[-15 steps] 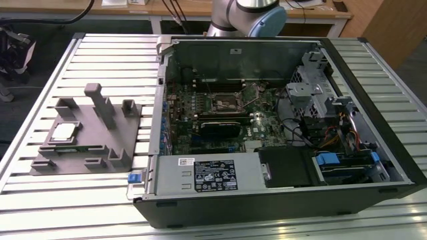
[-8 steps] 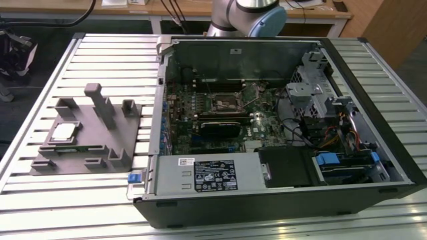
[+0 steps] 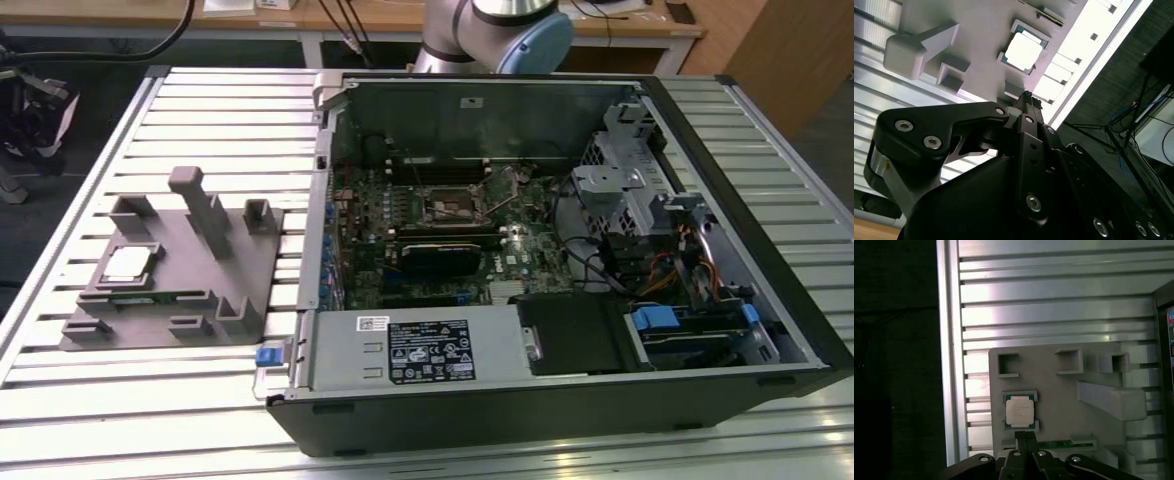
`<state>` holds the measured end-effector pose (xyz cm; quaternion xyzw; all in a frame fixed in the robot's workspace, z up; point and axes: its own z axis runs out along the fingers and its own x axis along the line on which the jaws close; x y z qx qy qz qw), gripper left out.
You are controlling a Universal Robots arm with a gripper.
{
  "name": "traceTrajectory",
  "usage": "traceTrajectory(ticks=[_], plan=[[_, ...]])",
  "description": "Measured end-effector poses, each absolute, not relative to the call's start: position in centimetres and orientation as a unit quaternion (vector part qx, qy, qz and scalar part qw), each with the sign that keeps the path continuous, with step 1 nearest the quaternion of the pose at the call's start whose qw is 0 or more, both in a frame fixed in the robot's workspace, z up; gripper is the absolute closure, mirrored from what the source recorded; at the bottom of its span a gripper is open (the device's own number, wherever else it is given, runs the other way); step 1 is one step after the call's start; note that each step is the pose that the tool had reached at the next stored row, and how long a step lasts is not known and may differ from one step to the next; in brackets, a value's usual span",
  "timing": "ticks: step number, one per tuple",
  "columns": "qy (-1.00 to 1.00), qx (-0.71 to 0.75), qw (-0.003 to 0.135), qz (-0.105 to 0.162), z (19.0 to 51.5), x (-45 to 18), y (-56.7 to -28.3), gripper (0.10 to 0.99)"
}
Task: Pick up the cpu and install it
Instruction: 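Pick up the cpu and move it towards the insertion slot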
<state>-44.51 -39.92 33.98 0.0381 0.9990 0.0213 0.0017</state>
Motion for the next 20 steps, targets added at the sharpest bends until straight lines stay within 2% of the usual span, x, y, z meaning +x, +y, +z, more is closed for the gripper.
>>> traceTrajectory(ticks=[20], plan=[[0.999,0.038,0.002,0.021,32.5,-44.5,-39.9,0.980]])
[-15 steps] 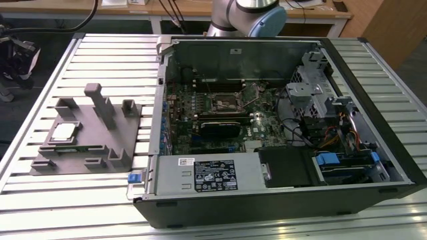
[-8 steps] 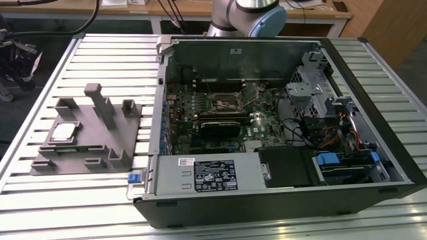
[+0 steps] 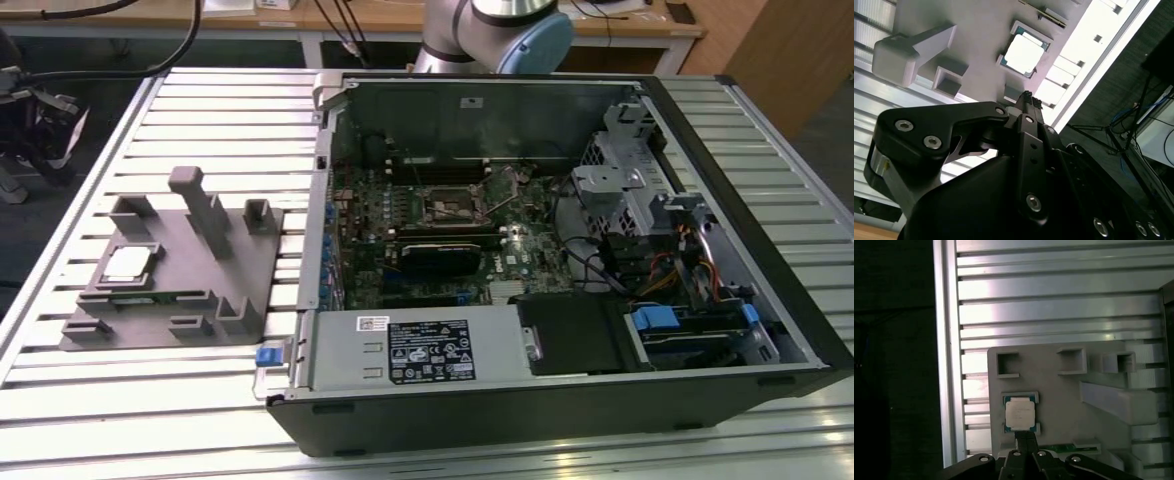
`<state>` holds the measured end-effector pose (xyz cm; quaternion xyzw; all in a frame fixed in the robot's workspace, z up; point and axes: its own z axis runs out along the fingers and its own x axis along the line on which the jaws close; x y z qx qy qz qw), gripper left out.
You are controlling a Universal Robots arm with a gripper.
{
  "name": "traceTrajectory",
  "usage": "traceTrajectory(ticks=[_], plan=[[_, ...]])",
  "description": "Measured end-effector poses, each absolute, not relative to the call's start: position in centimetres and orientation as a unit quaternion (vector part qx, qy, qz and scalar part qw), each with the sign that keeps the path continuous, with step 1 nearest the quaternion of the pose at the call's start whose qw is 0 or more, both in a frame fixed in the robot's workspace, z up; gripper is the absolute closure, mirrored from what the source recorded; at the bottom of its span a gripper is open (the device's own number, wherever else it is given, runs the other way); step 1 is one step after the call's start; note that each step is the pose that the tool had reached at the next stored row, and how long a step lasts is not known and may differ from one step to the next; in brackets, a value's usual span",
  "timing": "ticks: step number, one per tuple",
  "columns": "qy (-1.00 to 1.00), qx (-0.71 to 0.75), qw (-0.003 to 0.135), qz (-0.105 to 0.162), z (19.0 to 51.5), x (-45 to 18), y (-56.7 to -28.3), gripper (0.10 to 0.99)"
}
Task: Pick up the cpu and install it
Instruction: 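Pick up the cpu and move it towards the insertion slot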
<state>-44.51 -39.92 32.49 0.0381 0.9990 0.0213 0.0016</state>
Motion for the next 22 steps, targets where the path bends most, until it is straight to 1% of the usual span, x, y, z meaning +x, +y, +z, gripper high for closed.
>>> traceTrajectory(ticks=[22], plan=[[0.999,0.038,0.002,0.021,31.1,-44.5,-39.9,0.980]])
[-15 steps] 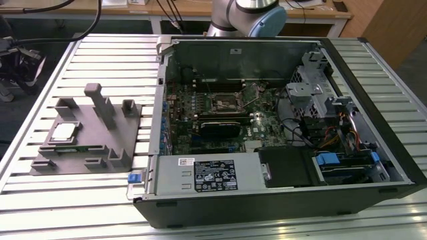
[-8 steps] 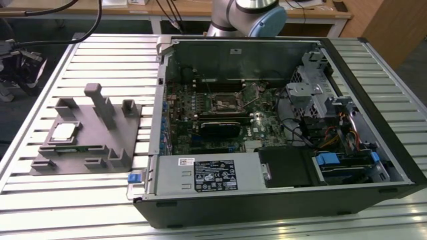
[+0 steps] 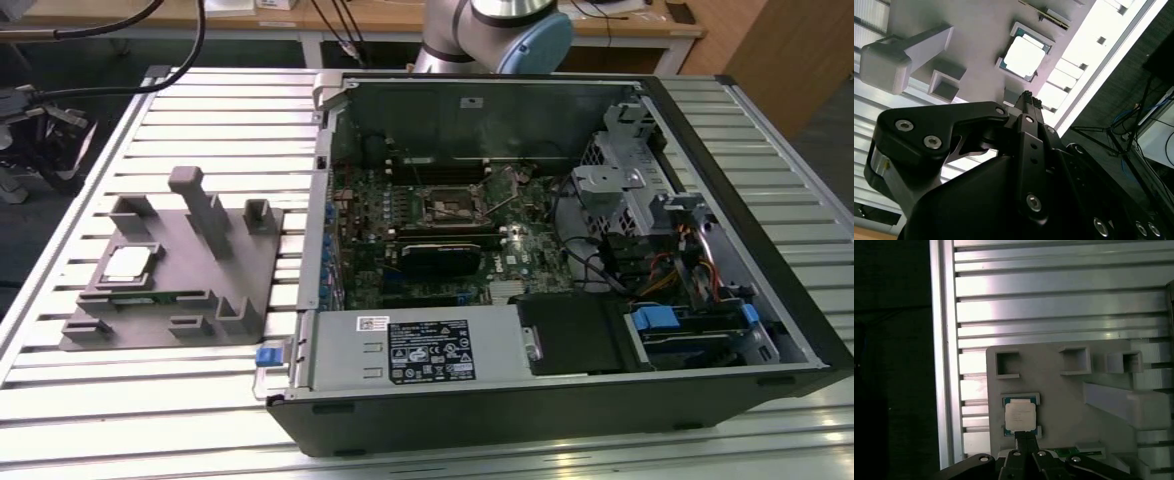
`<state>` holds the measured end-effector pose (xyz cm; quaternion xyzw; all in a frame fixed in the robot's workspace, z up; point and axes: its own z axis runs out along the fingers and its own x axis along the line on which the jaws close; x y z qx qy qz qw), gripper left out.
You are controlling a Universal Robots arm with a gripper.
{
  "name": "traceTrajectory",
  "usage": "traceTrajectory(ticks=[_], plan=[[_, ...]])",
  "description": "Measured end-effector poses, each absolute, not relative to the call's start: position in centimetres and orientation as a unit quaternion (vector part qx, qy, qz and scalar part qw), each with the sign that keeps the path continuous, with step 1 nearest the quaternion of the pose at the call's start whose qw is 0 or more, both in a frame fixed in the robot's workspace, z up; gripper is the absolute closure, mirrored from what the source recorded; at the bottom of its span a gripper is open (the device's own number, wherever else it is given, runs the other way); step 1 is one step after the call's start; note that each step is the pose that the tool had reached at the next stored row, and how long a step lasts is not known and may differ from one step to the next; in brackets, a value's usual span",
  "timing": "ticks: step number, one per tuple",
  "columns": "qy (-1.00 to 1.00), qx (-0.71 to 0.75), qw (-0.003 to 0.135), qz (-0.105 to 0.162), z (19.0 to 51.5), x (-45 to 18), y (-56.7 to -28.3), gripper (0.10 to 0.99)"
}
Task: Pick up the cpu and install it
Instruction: 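Pick up the cpu and move it towards the insertion slot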
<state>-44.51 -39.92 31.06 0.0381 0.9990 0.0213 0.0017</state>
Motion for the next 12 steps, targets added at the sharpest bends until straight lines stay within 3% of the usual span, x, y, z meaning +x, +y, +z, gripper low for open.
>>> traceTrajectory(ticks=[12], plan=[[0.999,0.038,0.002,0.021,30.08,-44.51,-40.02,0.980]])
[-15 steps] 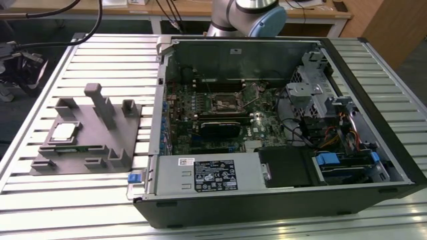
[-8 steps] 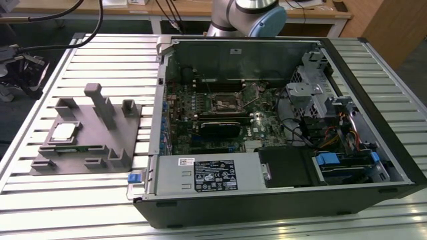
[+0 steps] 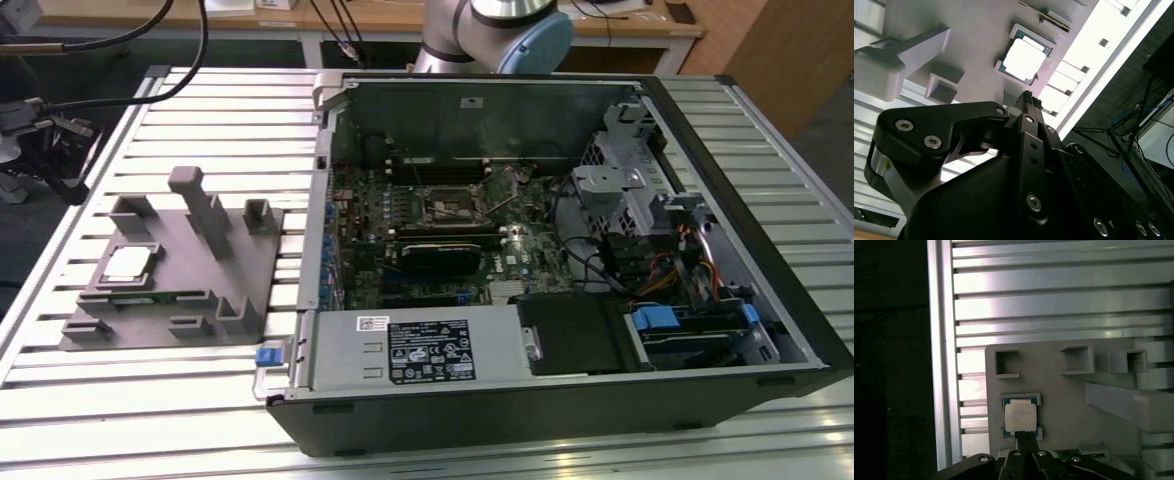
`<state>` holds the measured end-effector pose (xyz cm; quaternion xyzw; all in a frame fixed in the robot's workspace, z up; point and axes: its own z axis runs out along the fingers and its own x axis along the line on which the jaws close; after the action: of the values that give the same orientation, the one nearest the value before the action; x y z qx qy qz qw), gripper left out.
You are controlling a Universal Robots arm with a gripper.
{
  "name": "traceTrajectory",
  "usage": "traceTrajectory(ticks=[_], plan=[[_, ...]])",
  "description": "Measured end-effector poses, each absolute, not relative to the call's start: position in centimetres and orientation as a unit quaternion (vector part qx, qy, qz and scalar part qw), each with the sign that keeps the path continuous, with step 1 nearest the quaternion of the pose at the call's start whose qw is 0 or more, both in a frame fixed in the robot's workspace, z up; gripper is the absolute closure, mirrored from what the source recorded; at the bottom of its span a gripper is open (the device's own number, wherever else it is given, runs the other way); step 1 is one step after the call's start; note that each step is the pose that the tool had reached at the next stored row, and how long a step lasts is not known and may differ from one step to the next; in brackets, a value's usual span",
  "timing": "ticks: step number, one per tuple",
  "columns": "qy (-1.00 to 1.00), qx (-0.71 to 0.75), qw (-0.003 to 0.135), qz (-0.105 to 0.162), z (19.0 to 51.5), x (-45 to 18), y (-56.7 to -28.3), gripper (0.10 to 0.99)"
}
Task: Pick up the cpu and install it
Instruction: 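Pick up the cpu and move it towards the insertion slot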
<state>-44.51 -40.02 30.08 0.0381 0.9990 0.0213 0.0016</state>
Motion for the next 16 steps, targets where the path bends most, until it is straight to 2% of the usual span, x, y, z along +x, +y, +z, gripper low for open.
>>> traceTrajectory(ticks=[16], plan=[[0.999,0.038,0.002,0.021,29.23,-44.51,-40.06,0.980]])
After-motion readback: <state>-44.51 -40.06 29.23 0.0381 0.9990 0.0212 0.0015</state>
